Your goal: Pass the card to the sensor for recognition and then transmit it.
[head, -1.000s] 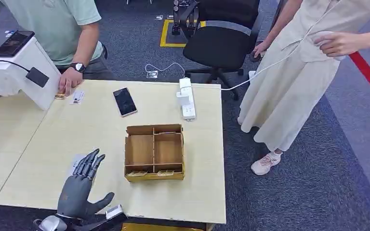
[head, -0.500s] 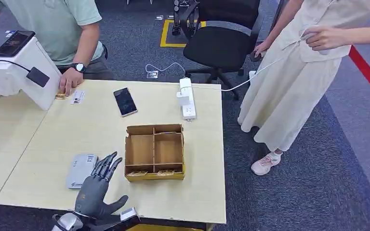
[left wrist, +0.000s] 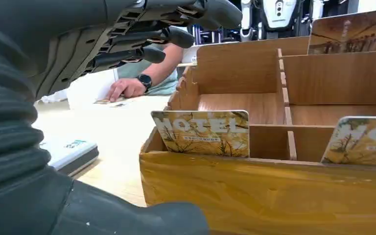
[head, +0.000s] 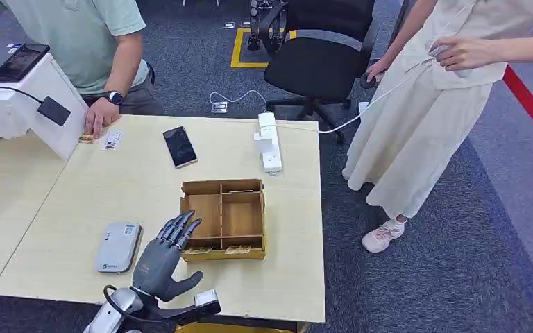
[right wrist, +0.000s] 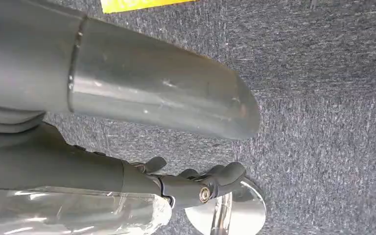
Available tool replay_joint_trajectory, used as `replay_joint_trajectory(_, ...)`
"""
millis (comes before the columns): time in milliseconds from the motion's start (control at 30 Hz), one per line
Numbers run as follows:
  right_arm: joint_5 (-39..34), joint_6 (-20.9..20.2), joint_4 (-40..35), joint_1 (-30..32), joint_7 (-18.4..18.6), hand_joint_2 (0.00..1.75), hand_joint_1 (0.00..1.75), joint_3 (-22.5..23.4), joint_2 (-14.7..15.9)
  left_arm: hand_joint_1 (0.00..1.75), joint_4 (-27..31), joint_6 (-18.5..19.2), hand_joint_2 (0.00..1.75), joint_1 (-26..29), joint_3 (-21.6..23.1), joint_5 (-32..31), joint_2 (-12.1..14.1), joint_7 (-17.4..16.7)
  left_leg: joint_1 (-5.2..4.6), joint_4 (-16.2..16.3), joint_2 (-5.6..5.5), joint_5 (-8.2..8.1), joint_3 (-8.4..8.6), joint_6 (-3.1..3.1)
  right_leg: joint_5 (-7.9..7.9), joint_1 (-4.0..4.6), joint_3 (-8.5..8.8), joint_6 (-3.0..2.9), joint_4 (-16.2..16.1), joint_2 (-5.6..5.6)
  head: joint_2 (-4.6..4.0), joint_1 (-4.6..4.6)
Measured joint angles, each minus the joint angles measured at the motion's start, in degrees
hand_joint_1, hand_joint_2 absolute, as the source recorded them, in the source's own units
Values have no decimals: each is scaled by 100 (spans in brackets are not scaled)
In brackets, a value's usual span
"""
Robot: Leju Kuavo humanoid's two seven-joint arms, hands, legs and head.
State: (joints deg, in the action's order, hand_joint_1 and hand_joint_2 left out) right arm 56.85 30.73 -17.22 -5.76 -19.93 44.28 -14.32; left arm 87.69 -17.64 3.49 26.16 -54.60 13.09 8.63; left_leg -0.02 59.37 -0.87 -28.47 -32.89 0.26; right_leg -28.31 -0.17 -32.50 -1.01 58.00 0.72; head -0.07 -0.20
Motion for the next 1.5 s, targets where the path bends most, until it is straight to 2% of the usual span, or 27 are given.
replay_joint_trajectory(833,-116,70,2,4,-2,0,0,-11,0,0,-92,-177,175,-101,0,-147,-87,-103,0,0,0,0,0,0,0,0,0,0,0,0,0,2)
replay_joint_trajectory(867,-122,74,2,5,-2,0,0,-13,0,7,-92,-240,175,-100,-2,-161,-90,-101,0,0,0,0,0,0,0,0,0,0,0,0,0,2)
replay_joint_trajectory(900,-131,83,2,6,-4,0,0,-13,0,164,-92,-297,175,-101,-2,-186,-92,-101,0,0,0,0,0,0,0,0,0,0,0,0,0,2)
replay_joint_trajectory(933,-133,85,2,7,-4,0,0,-13,0,175,-92,-326,175,-101,-2,-195,-98,-101,0,0,0,0,-1,0,0,0,0,0,0,0,0,2)
replay_joint_trajectory(1167,-201,101,2,17,-2,0,0,-42,0,175,-92,-518,175,-92,-24,-291,-142,-85,0,0,0,0,-1,0,0,0,0,0,0,0,0,0)
replay_joint_trajectory(1500,-260,111,0,18,0,0,0,-116,2,175,-96,-518,175,-90,-26,-315,-173,33,0,0,0,0,0,0,0,0,0,0,0,0,0,2)
